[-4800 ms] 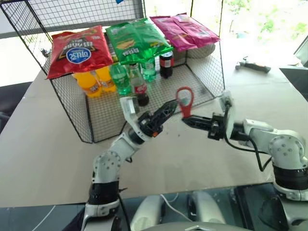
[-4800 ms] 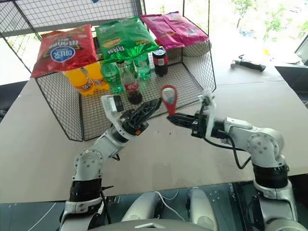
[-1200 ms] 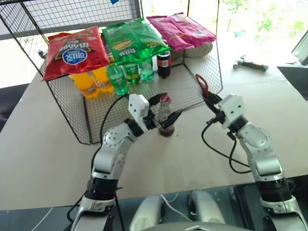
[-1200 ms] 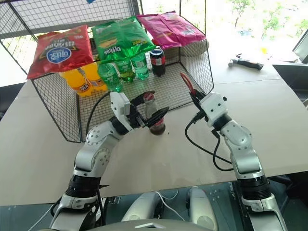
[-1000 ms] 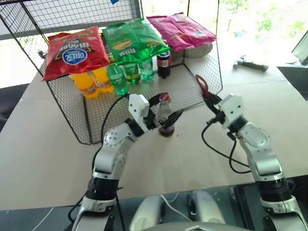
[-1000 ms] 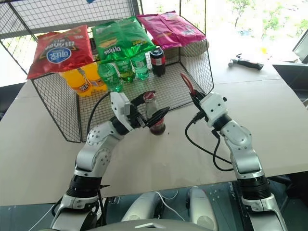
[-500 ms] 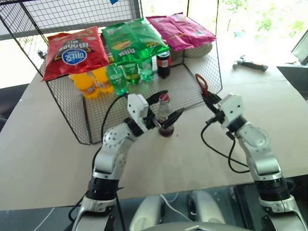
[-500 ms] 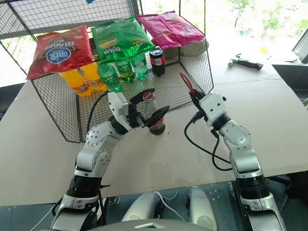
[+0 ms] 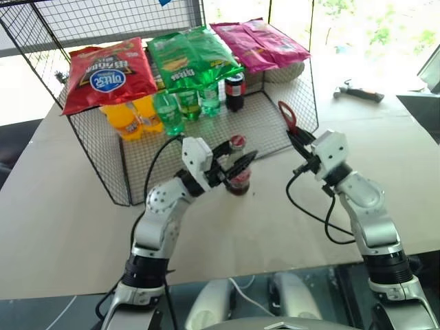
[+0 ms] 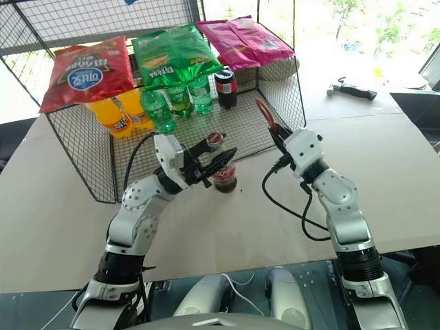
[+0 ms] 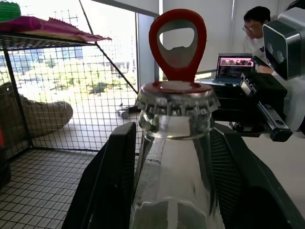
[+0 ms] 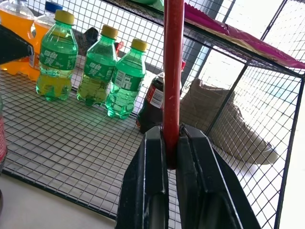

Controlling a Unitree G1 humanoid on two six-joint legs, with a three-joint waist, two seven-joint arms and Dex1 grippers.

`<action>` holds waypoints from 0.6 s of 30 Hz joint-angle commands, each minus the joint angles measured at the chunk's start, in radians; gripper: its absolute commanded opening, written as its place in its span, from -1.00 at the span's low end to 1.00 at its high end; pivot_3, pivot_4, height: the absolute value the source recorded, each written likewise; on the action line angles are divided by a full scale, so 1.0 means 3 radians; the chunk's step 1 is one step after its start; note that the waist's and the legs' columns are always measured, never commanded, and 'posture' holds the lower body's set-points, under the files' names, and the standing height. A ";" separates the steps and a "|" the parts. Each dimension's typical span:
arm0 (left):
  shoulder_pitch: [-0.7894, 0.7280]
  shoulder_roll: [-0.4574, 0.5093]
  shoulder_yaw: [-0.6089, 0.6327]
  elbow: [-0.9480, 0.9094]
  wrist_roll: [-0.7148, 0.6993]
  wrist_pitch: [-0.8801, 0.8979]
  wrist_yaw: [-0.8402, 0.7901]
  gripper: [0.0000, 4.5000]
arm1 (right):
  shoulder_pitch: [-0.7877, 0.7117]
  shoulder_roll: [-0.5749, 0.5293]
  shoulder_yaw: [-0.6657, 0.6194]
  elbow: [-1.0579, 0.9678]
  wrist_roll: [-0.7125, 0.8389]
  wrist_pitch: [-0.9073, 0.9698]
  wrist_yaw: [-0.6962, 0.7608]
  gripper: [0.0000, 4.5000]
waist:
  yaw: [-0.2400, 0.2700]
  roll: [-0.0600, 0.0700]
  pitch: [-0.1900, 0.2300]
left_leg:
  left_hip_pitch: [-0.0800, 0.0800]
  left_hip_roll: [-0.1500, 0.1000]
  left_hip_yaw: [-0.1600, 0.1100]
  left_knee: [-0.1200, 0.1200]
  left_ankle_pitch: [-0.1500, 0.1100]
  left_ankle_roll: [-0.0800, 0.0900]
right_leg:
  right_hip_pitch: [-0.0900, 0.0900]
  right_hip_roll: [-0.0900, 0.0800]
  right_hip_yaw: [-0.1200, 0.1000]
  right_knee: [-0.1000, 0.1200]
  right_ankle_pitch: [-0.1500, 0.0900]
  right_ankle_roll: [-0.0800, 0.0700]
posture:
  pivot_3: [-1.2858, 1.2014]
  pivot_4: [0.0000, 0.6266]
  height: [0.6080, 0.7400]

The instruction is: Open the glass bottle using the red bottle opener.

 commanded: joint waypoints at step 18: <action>0.0065 0.0055 -0.0039 0.0070 0.0118 -0.0117 0.0009 -0.28 | -0.0313 -0.0079 0.0735 0.0064 -0.0693 -0.0577 0.0261 -1.00 | -0.0005 -0.0004 -0.0005 | 0.0004 0.0000 0.0001 0.0001 0.0000 0.0000 | 0.0002 0.0001 -0.0001 0.0001 0.0000 0.0000 | 0.03 -0.52 0.92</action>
